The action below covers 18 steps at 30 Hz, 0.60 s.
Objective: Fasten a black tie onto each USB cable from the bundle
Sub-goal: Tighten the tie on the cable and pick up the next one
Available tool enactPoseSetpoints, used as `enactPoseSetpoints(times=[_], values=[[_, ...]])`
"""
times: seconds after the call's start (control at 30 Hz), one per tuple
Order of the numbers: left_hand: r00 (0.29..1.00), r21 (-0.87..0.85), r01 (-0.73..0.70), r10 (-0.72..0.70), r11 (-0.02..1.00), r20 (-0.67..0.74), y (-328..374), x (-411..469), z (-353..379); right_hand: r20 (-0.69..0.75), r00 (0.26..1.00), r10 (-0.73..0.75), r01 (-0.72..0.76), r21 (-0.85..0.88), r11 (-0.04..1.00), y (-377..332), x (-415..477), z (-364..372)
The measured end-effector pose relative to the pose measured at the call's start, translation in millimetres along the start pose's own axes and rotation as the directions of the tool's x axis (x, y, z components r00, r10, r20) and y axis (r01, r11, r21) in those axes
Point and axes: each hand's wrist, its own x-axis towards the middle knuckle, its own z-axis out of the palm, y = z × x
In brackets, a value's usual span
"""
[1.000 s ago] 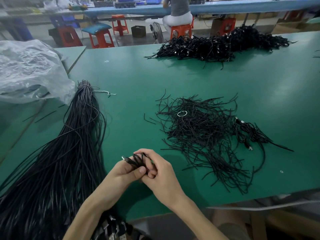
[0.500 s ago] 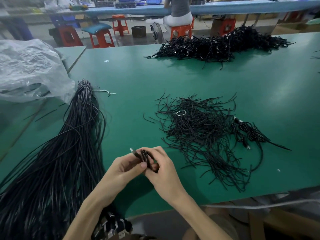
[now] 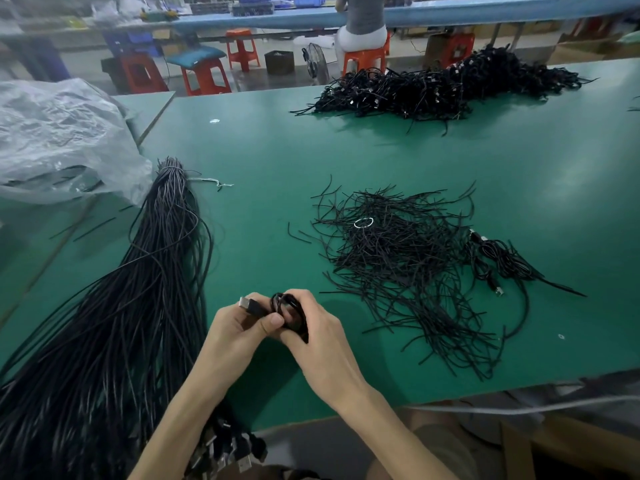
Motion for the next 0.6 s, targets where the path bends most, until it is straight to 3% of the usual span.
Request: enactPoseSetpoints(times=[0.2,0.33,0.47,0.6], values=[[0.999,0.060,0.015,-0.012,0.998,-0.045,1.2,-1.8,-1.4,0.053,0.996,0.074,-0.073,-0.025,0.997,-5.9,-3.0,5.4],[0.989,0.007,0.072,-0.071,0.997,-0.129,3.7,-1.3,0.7,0.053,0.997,0.056,-0.051,-0.094,0.994,-9.2,-4.1,4.6],[0.993,-0.034,0.101,-0.103,0.994,-0.060,3.6,-4.4,-1.7,0.068,0.998,0.013,0.006,-0.271,0.963,-11.2,-7.2,5.4],[0.998,0.010,0.059,-0.059,0.998,-0.015,8.9,-5.1,1.7,0.123,0.991,-0.055,0.111,-0.512,0.852,-12.8,-4.5,4.2]])
